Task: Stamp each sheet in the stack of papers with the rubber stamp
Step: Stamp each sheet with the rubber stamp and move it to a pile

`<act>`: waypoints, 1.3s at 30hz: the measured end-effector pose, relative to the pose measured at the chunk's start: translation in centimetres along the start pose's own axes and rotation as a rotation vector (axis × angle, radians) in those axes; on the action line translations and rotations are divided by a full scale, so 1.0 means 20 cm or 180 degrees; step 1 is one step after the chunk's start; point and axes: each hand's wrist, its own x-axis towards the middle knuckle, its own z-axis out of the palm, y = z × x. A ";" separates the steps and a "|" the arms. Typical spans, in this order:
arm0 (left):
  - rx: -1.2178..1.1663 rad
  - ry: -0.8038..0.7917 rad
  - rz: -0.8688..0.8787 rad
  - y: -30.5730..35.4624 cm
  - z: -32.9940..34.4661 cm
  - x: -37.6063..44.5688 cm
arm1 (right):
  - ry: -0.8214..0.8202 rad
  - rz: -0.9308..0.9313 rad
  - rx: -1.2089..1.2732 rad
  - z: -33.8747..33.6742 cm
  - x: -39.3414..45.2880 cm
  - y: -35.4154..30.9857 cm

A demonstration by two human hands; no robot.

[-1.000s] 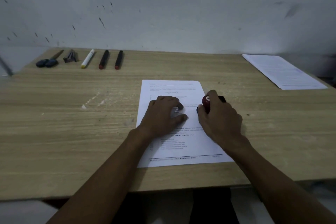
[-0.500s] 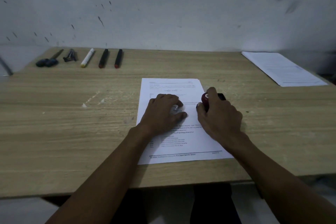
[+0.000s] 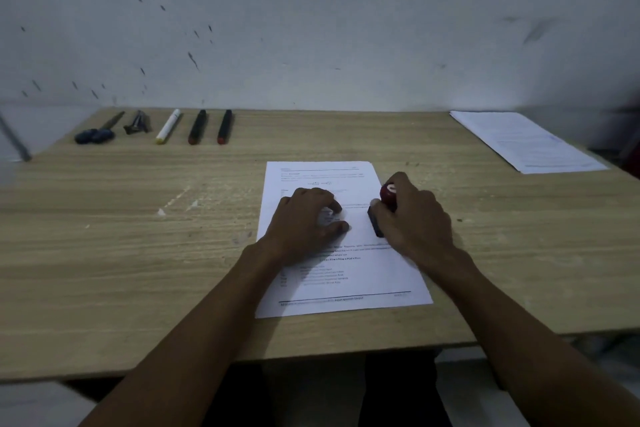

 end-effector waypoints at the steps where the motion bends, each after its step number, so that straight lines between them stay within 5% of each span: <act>1: 0.0018 -0.0033 -0.0012 0.00 0.00 0.01 | 0.0053 0.0097 0.0198 -0.02 0.01 0.02; 5: 0.0037 -0.0076 -0.0031 0.02 -0.01 0.02 | 0.0497 0.0686 0.1025 -0.11 0.09 0.14; 10: -0.0138 0.0075 -0.0045 0.00 0.01 0.01 | 0.0678 0.1143 0.1127 -0.18 0.17 0.28; 26: -0.0248 0.0160 0.0126 0.00 0.01 -0.01 | 0.0217 0.0792 0.0203 -0.05 0.26 0.19; 39: -0.0214 0.0185 0.0167 0.00 0.01 -0.01 | 0.0285 0.0816 0.0337 -0.03 0.26 0.20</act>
